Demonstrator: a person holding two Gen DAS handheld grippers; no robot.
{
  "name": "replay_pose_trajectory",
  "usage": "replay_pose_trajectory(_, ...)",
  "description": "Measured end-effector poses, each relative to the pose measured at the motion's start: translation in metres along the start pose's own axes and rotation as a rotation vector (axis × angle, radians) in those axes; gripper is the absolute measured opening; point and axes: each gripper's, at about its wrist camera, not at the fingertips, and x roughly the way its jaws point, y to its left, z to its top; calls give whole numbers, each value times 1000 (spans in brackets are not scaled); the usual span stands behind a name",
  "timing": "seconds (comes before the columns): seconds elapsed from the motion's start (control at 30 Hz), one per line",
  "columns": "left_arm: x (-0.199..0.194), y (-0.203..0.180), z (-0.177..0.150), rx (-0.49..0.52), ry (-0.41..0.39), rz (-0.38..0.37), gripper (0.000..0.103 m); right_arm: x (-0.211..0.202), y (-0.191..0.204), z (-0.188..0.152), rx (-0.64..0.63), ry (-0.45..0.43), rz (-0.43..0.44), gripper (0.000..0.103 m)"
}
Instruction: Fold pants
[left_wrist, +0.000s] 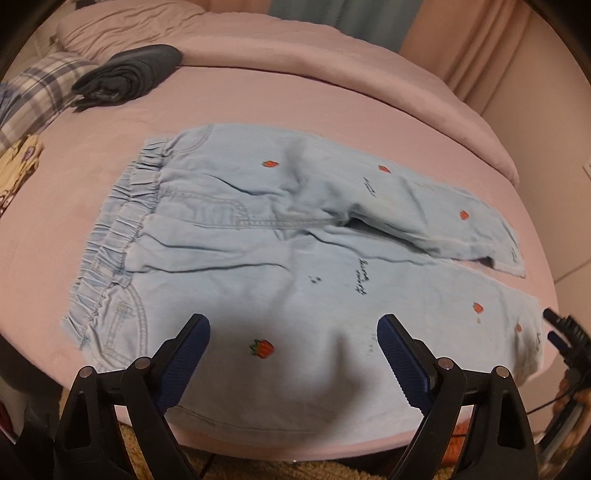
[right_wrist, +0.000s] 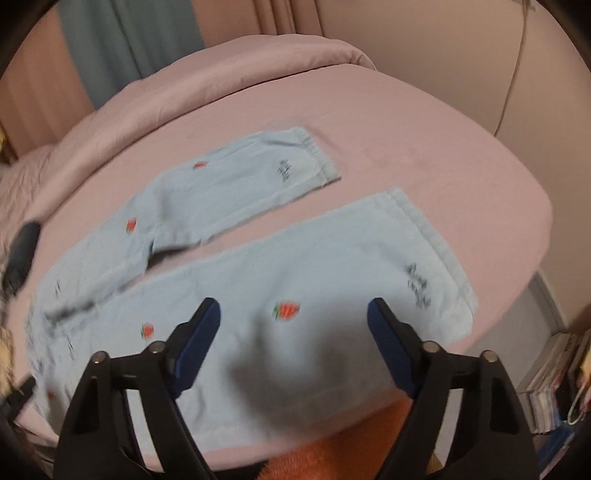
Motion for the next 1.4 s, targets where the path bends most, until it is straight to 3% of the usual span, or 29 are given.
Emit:
replay_pose_trajectory(0.17, 7, 10, 1, -38, 29, -16, 78, 12, 10, 58, 88, 46, 174, 77)
replay_pose_trajectory(0.3, 14, 18, -4, -56, 58, -1, 70, 30, 67, 101, 110, 99, 294, 77)
replay_pose_trajectory(0.4, 16, 25, -8, -77, 79, -15, 70, 64, 128, 121, 115, 199, 378, 76)
replay_pose_trajectory(0.47, 14, 31, -11, -92, 89, -22, 69, 87, 158, 127, 102, 235, 334, 76)
replay_pose_trajectory(0.57, 9, 41, -13, -115, 85, -20, 70, 131, 196, 140, 122, 262, 188, 74)
replay_pose_trajectory(0.6, 7, 45, -14, -123, 83, -19, 70, 149, 203, 144, 120, 252, 104, 74)
replay_pose_trajectory(0.7, 3, 60, -19, -145, 79, -1, 70, 187, 205, 147, 89, 251, -137, 74)
replay_pose_trajectory(0.73, 3, 64, -20, -150, 81, 6, 70, 203, 196, 141, 112, 286, -193, 74)
replay_pose_trajectory(0.77, 3, 68, -21, -160, 84, 15, 70, 209, 192, 138, 125, 277, -177, 75)
replay_pose_trajectory(0.8, 4, 72, -22, -172, 89, 19, 70, 207, 193, 137, 106, 239, -180, 71)
replay_pose_trajectory(0.87, 5, 76, -20, -189, 93, 4, 70, 200, 203, 136, 42, 187, -220, 33)
replay_pose_trajectory(0.93, 0, 76, -17, -201, 78, -22, 70, 187, 201, 140, 67, 165, -164, 4)
replay_pose_trajectory(1.0, -7, 75, -14, -208, 50, -65, 70, 168, 195, 145, 102, 150, -72, 4)
replay_pose_trajectory(1.1, -17, 75, -8, -221, 19, -117, 70, 108, 173, 139, 165, 44, 175, 4)
replay_pose_trajectory(1.17, -22, 77, -4, -235, 4, -151, 70, 52, 153, 120, 209, -44, 368, 4)
replay_pose_trajectory(1.23, -23, 78, 1, -254, -8, -188, 69, 11, 135, 85, 215, -101, 474, 4)
replay_pose_trajectory(1.3, -19, 80, 7, -275, -9, -228, 70, -9, 124, 57, 222, -127, 496, 4)
replay_pose_trajectory(1.4, -11, 80, 17, -303, 11, -258, 70, -21, 104, -13, 240, -103, 396, 4)
